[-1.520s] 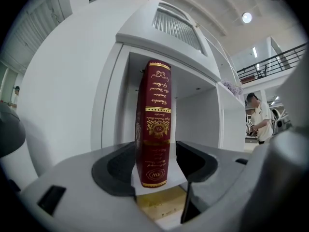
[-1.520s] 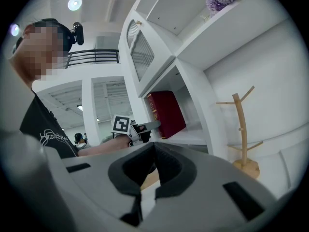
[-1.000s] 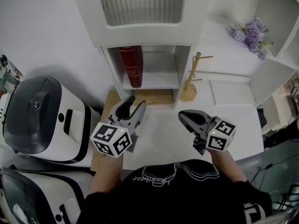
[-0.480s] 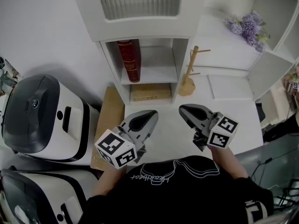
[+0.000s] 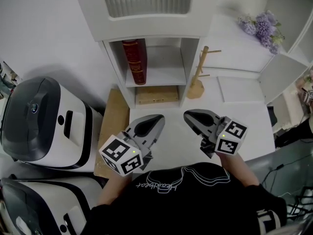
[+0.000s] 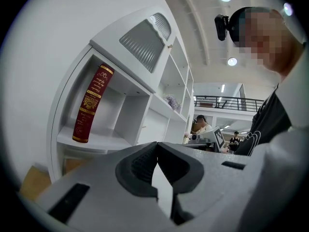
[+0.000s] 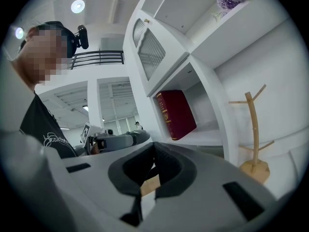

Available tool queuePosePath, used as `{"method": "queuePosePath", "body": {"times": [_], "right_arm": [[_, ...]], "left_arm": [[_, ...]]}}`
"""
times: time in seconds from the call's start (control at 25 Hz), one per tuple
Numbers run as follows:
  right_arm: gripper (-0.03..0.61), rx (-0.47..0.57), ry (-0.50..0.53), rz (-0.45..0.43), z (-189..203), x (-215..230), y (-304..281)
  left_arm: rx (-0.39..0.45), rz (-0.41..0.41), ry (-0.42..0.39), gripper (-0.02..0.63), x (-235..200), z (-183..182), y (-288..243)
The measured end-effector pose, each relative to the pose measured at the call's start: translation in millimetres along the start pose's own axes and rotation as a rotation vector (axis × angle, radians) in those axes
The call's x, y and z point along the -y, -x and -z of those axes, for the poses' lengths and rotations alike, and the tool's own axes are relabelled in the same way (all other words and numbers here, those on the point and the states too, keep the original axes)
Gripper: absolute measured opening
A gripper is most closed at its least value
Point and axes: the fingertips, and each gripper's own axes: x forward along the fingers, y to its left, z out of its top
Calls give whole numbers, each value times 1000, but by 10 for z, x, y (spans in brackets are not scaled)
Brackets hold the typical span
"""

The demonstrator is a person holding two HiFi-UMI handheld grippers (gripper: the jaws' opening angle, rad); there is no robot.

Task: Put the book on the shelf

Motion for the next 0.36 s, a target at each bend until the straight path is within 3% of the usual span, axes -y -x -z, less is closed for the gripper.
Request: {"method": "queuePosePath", "body": {"times": [0.36], "right_arm": [[6, -13, -4, -9, 34, 0, -13]], "left_arm": [[-4, -18, 5, 3, -38, 47, 14]]}}
